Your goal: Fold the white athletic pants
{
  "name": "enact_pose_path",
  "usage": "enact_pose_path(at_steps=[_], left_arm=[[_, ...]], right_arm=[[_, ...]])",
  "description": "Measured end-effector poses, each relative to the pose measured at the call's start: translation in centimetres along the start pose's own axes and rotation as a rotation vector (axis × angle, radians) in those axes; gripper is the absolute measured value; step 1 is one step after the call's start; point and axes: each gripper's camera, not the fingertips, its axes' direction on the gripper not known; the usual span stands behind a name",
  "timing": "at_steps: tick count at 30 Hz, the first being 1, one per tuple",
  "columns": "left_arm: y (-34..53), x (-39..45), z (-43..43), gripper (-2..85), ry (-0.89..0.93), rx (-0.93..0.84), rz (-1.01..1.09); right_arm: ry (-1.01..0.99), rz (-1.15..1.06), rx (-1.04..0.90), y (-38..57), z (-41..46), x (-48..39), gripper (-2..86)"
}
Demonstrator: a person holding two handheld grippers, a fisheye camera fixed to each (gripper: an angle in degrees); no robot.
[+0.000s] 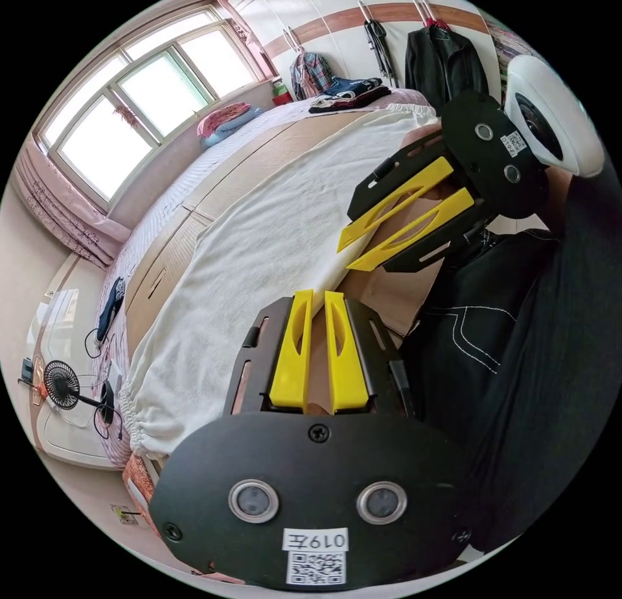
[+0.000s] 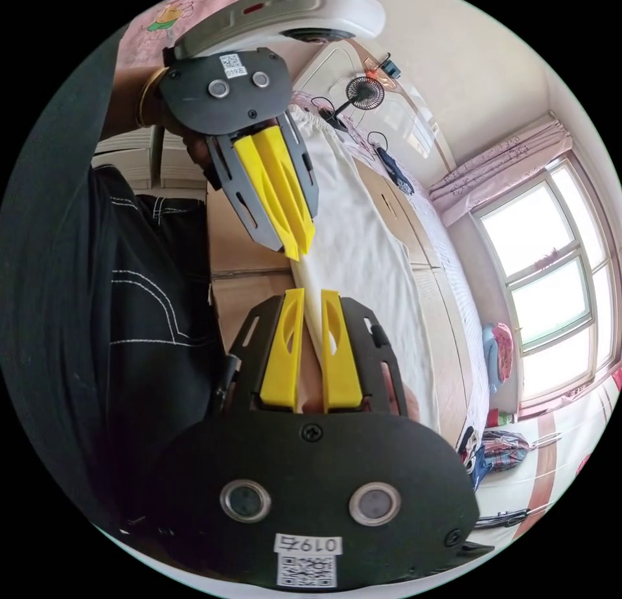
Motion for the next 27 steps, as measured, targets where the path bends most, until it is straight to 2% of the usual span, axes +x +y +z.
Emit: enact_pose_path(at_steps=[8, 13, 18, 22, 27], left_arm=[[1.3, -1.2, -0.9, 1.5, 0.022, 0.016, -0.033], [2.3, -1.8, -1.6, 1.3, 0.059, 0.011, -0.032], [3.5, -2.7, -2.2, 1.5, 0.080, 0.014, -0.085], [6.8, -4.0, -4.5, 1.7, -0.056, 0.031, -0.118], [10.9, -6.7, -5.4, 3.4, -0.216, -0.146, -0.102]], right_arm=[[-0.031, -0.027, -0.017, -3.3, -0.8, 3.7, -0.3], [-0.087, 0.003, -0.005, -5.1, -1.9, 6.4, -0.8], [-0.030, -0.049, -0.002, -7.7, -3.1, 7.6, 0.1], [-0.063, -0.018, 0.110, -10.8, -5.3, 9.7, 1.9], [-0.065, -0.053, 0.157, -16.2, -5.6, 10.8, 4.5]])
